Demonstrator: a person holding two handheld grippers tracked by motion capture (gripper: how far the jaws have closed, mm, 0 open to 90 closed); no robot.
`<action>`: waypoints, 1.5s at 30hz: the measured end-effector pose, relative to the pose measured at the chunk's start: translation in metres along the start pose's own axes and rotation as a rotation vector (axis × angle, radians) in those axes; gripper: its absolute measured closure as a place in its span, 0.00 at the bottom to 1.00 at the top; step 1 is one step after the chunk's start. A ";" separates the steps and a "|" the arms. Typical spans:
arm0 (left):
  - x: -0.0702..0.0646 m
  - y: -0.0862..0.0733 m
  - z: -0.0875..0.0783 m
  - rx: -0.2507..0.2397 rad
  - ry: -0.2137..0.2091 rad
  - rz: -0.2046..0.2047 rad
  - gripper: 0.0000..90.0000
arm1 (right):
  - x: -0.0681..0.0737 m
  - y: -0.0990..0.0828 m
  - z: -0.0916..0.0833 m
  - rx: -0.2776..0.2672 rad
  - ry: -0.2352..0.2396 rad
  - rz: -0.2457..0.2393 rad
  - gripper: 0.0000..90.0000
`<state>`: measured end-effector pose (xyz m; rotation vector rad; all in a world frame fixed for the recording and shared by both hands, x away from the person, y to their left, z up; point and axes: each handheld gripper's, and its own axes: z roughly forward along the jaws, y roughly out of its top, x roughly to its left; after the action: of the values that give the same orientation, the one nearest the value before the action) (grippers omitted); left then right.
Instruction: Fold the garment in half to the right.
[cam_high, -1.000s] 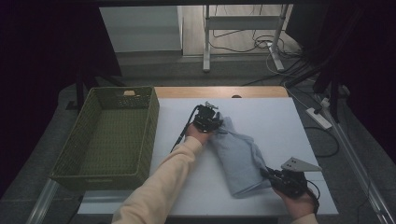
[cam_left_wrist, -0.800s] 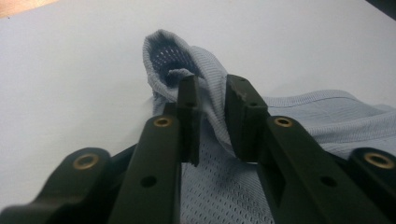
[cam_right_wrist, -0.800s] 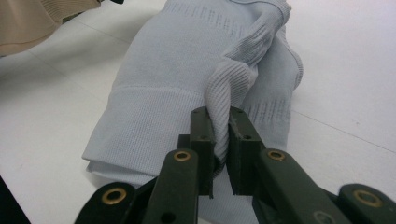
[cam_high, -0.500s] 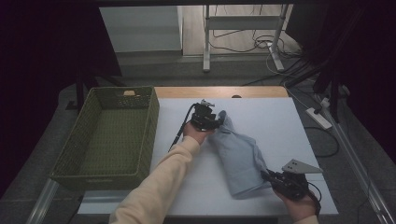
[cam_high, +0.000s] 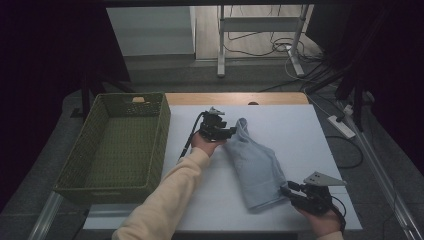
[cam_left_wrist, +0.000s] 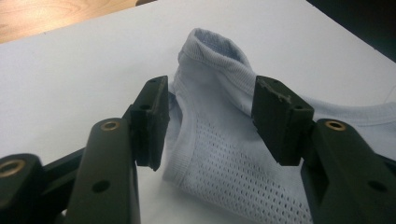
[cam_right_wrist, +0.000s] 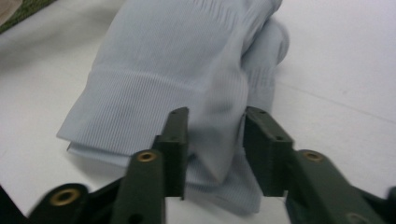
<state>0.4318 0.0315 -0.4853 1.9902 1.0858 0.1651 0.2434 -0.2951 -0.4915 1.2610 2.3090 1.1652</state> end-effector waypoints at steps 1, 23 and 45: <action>-0.001 0.000 -0.001 -0.001 -0.001 0.004 0.51 | 0.000 0.001 -0.001 -0.009 -0.003 0.000 0.64; -0.007 -0.025 -0.032 -0.027 -0.032 0.049 0.48 | -0.007 0.018 0.015 -0.052 0.013 -0.026 0.54; -0.013 -0.045 -0.052 -0.002 -0.056 0.118 0.45 | -0.019 0.022 0.035 0.034 0.013 -0.045 0.48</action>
<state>0.3710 0.0663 -0.4813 2.0461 0.9330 0.1722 0.2872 -0.2851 -0.4996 1.2107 2.3633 1.1268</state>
